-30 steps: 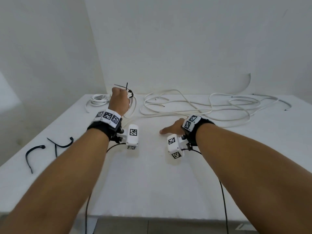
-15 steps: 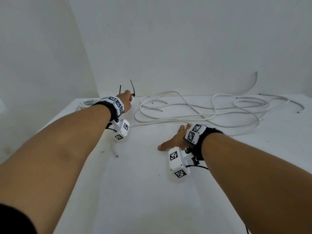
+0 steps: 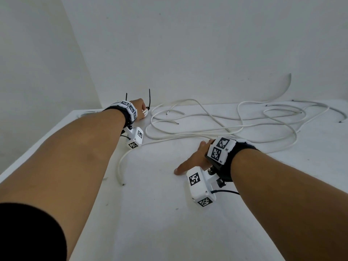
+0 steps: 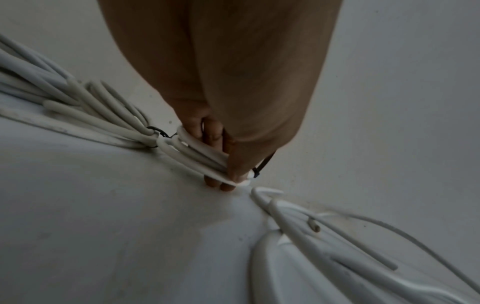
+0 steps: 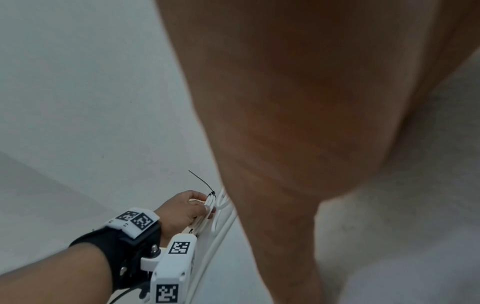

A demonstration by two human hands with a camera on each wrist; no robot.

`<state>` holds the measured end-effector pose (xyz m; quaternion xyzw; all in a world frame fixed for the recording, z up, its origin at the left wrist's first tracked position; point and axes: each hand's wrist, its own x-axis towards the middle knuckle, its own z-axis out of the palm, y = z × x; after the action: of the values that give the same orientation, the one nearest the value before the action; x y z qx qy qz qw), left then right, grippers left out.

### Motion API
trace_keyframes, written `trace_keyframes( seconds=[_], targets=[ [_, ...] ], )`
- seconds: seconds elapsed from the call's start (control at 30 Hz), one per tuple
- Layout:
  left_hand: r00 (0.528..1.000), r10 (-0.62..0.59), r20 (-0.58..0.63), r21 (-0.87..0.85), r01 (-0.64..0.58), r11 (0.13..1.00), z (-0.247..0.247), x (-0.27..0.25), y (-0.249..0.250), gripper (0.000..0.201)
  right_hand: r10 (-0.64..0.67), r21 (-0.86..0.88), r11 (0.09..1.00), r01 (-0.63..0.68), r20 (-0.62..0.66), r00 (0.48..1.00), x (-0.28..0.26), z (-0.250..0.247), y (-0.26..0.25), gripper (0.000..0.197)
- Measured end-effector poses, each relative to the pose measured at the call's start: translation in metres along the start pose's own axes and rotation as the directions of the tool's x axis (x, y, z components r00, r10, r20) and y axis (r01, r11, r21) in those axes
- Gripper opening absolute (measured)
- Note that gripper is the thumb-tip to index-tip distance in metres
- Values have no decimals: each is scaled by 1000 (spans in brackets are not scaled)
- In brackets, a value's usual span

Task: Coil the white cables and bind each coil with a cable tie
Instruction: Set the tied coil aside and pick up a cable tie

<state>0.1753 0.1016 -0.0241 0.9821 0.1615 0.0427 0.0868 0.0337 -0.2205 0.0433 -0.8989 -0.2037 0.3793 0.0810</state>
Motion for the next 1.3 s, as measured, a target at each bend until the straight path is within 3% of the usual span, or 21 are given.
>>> trace_keyframes(
  seconds=[0.1,0.2,0.3,0.37,0.43,0.5,0.57,0.6,0.7,0.8,0.93,1.03,1.1,1.17,1.23,1.3],
  targets=[
    [999,15,47,2,-15,1000,-4,-6,2,6,-26,0,1000,26,6,1000,2,0,1,50],
    [999,8,32,-17,-7,1000,-7,-10,0,15,-33,22,999,33,-1,999,0,0,-1,48],
    [999,42,6,-51,-42,998,-11,-16,3,17,7,20,1000,-7,-19,1000,-2,1,-1,9],
    [998,54,-39,-120,-58,991,-16,-23,4,12,23,91,996,-22,-7,1000,3,1,0,39],
    [996,59,-63,-176,-69,982,-21,-33,4,7,-17,62,998,18,-11,1000,3,3,0,41],
    [999,43,-7,-207,-44,977,-27,-46,6,11,-32,71,997,34,-20,999,1,4,3,40],
    [998,25,63,-253,-8,967,-30,-63,9,13,-45,52,997,48,-63,997,-5,6,5,28],
    [994,15,106,-270,15,963,-32,-72,9,15,-35,30,999,37,-67,997,-12,8,3,9],
    [964,-12,265,-278,88,956,-31,-99,5,28,-47,56,997,50,-59,997,-6,10,6,43],
    [925,-57,376,-187,136,973,-29,-126,-2,38,17,127,992,3,-160,987,11,19,12,58],
    [937,-64,345,-85,99,991,-26,-157,1,26,120,207,977,-54,-323,939,45,30,22,110],
    [957,-88,276,-101,120,988,-23,-175,8,15,94,163,986,-38,-348,933,53,33,26,118],
    [960,-124,252,-333,207,920,-21,-183,11,9,74,125,992,-31,-356,932,54,29,30,120],
    [965,-155,213,-586,253,769,-21,-193,16,6,46,123,992,-1,-366,929,56,27,36,118],
    [972,-156,178,-715,237,658,-23,-203,24,2,39,95,995,-4,-370,928,57,29,38,111],
    [983,-115,145,-791,185,583,-25,-215,34,1,-14,30,999,30,-425,905,52,31,39,90]
  ],
)
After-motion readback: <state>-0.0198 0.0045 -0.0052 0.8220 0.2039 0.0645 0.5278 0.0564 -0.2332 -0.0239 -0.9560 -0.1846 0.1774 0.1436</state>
